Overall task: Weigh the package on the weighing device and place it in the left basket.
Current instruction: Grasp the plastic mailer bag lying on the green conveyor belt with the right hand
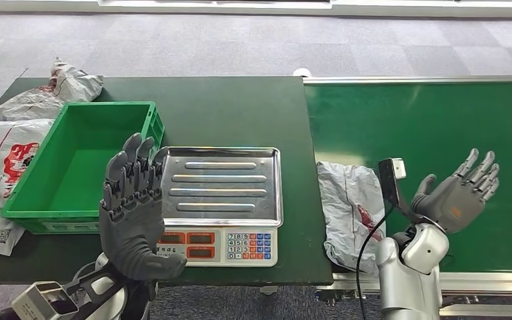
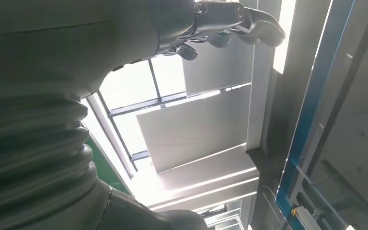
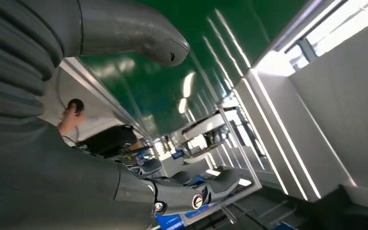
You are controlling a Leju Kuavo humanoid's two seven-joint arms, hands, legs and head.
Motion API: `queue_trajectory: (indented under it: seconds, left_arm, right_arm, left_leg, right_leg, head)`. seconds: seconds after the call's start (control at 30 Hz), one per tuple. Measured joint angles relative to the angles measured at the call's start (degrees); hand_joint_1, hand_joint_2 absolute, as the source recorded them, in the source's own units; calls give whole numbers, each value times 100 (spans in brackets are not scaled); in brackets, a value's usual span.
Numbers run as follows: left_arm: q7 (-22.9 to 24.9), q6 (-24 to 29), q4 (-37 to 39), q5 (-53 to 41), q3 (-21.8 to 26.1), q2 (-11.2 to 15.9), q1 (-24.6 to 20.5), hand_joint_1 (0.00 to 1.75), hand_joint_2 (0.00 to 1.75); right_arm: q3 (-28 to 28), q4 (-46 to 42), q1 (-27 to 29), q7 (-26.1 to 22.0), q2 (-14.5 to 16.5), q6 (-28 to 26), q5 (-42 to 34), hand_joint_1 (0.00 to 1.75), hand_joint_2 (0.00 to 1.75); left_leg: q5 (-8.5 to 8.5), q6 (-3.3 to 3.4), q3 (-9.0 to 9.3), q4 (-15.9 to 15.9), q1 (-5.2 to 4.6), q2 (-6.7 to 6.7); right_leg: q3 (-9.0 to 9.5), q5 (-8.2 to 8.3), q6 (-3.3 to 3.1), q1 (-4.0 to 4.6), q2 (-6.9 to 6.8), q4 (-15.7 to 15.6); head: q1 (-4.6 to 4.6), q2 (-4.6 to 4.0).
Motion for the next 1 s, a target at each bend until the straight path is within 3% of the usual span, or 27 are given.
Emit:
queue_trajectory:
  seconds: [0.17,0.27,0.6,0.93,1.0]
  left_arm:
    - [0,5,-61,-28,9,2,55,0,175]
    - [0,-60,-77,-46,17,2,77,0,175]
    - [0,-80,-73,-113,52,3,51,0,175]
    - [0,-25,-69,-113,52,63,-55,0,175]
    - [0,9,-69,-113,52,83,-73,0,175]
  right_arm:
    - [-144,1598,-242,750,-305,981,-3,0,175]
    - [-267,2494,-362,674,-465,1221,-85,0,175]
    - [-766,3859,-743,-331,-638,1666,-681,0,175]
    - [-1051,4166,-888,-2349,-722,2294,-1462,0,175]
    - [-1068,4184,-887,-2930,-722,2537,-1661,0,175]
  left_leg:
    - [2,2,-1,-1,1,-1]
    - [3,3,-2,-1,1,-2]
    - [-4,3,16,-1,1,24]
    - [2,3,37,0,0,56]
    - [5,-1,35,0,0,56]
  right_leg:
    - [2,0,0,-2,-2,0]
    - [2,0,0,-3,-4,0]
    - [8,-1,-1,1,16,-2]
    - [23,27,5,0,56,-6]
    - [20,30,2,2,56,-6]
  head:
    - [1,0]
    - [0,0]
    - [-1,0]
    - [0,0]
    - [0,0]
